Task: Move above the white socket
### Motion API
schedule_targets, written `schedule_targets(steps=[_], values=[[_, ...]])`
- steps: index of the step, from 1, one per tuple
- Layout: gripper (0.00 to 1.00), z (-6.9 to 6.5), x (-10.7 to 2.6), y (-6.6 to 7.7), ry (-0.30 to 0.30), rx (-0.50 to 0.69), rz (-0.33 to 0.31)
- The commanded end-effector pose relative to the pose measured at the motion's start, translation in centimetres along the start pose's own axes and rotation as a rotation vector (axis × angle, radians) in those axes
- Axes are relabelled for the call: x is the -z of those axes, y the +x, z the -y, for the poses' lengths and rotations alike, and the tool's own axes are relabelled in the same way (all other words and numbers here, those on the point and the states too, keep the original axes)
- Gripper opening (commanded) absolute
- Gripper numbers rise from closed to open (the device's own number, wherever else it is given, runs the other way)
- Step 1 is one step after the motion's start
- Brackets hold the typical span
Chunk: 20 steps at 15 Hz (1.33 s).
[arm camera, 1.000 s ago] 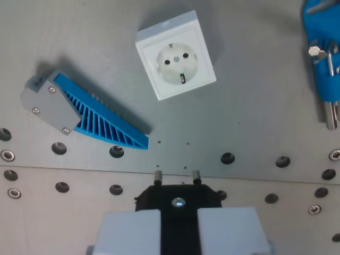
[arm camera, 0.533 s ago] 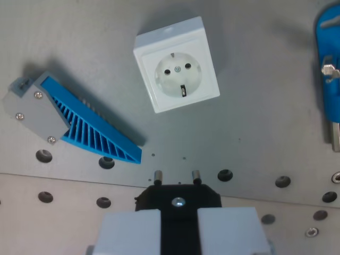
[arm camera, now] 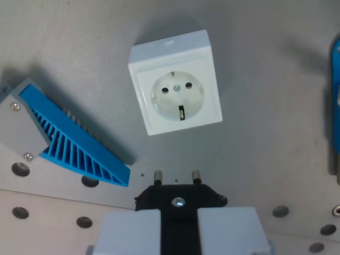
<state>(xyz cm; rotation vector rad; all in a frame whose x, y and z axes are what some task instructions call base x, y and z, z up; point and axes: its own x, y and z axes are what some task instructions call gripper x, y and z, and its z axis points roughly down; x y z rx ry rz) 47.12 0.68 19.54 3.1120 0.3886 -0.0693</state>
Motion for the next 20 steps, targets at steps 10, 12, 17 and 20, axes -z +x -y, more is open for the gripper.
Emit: schedule_targets(steps=[10,12,17,20], values=[[0.00,-0.4,-5.3,-0.3,0.006,0.166,-0.102],[0.00,-0.4,-5.9,-0.3,0.007,0.171,-0.102],[0.00,-0.5,-7.2,-0.2,0.007,0.176,-0.103],[0.00,-0.5,-7.7,-0.2,0.008,0.175,-0.102]])
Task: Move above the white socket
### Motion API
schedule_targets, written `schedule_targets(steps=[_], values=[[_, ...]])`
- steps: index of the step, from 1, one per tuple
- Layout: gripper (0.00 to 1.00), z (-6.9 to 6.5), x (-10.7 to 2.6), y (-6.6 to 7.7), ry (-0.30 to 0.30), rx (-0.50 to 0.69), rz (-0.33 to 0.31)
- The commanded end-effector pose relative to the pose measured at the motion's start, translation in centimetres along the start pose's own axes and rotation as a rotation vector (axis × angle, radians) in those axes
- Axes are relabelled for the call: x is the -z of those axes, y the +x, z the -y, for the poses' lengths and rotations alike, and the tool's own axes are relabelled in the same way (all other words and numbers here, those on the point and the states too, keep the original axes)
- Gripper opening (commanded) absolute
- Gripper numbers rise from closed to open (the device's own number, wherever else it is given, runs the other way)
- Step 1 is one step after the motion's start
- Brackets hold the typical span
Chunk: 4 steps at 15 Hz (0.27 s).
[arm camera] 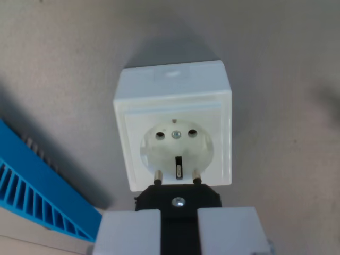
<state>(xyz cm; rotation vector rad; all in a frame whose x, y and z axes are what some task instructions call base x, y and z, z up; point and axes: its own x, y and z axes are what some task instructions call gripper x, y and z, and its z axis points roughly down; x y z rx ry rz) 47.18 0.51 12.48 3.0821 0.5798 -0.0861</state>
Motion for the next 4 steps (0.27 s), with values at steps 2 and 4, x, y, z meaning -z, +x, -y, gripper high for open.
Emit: schedule_targets(steps=[2,4], values=[[0.00,-0.25,-0.93,-0.54,0.002,0.046,-0.114],[0.00,-0.25,-1.10,-0.55,0.004,0.044,-0.112]])
